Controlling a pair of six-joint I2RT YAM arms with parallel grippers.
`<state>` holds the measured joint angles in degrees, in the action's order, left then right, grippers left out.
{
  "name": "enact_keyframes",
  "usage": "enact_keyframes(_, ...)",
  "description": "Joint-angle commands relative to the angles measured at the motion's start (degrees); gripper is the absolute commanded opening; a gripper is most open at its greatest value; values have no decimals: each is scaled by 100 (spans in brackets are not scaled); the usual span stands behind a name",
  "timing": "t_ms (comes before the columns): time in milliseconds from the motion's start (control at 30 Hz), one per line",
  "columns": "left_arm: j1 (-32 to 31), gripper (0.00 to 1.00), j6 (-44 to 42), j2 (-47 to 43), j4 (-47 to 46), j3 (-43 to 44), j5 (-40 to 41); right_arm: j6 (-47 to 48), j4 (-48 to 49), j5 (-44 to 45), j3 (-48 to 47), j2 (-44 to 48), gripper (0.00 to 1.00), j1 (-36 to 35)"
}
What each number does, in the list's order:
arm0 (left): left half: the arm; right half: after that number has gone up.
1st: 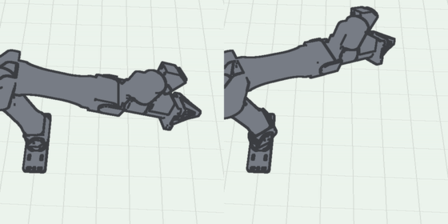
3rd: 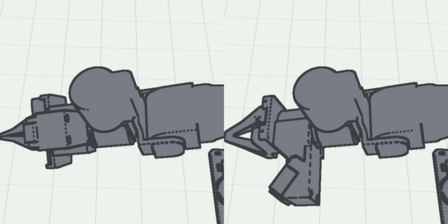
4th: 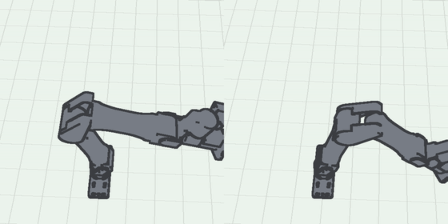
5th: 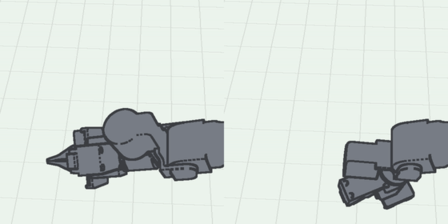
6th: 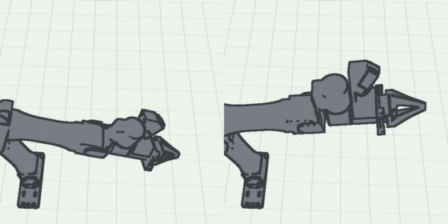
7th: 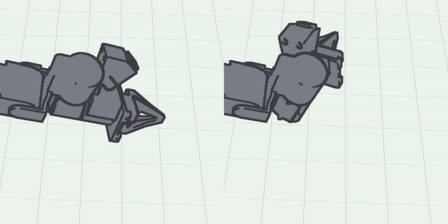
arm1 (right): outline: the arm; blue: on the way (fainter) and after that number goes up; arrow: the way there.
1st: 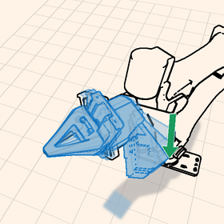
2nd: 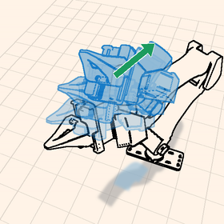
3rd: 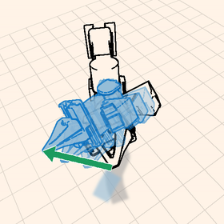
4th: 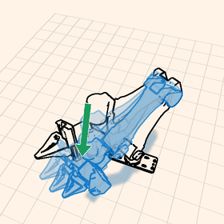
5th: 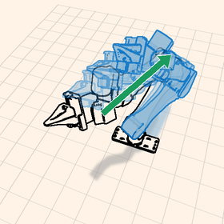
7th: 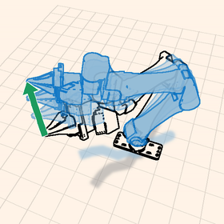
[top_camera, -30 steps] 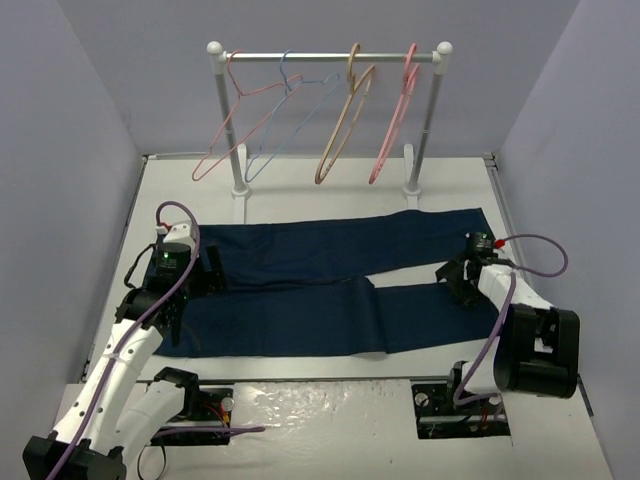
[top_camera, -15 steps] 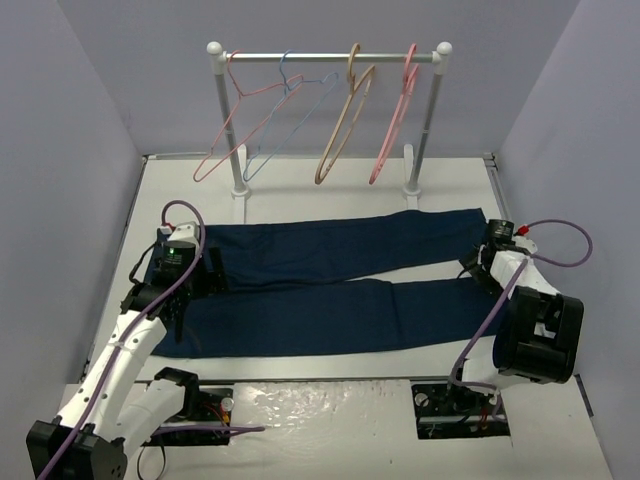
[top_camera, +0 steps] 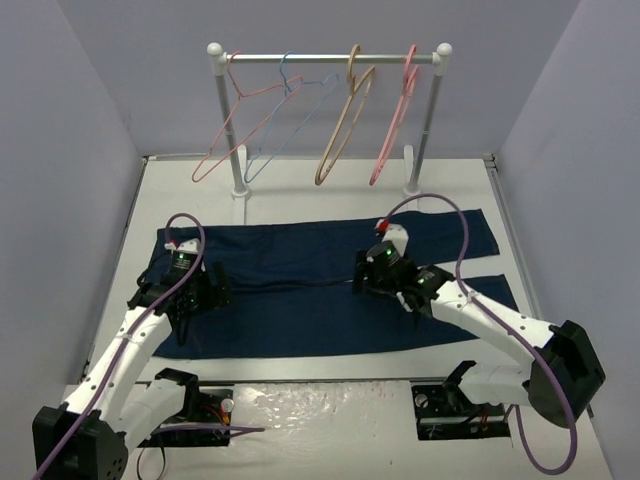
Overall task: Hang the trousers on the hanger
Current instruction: Flatten out the trousers at the center of the board.
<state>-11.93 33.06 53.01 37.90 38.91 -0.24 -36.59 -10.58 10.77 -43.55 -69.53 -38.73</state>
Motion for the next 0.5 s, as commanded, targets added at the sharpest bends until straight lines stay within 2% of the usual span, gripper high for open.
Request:
enact_keyframes(0,7,82,-68,-291,384,725,506,-51,170,381,-9,-148,66,-792)
enact_keyframes(133,33,82,-63,-442,1075,1151,965,3,413,461,-100,-743,67,-1553)
enact_keyframes(300,35,82,-100,-614,1232,1343,1211,2,948,445,81,-1364,67,-2306)
enact_keyframes(467,33,82,-37,-496,1443,1652,1410,-228,991,528,308,-1891,68,-3068)
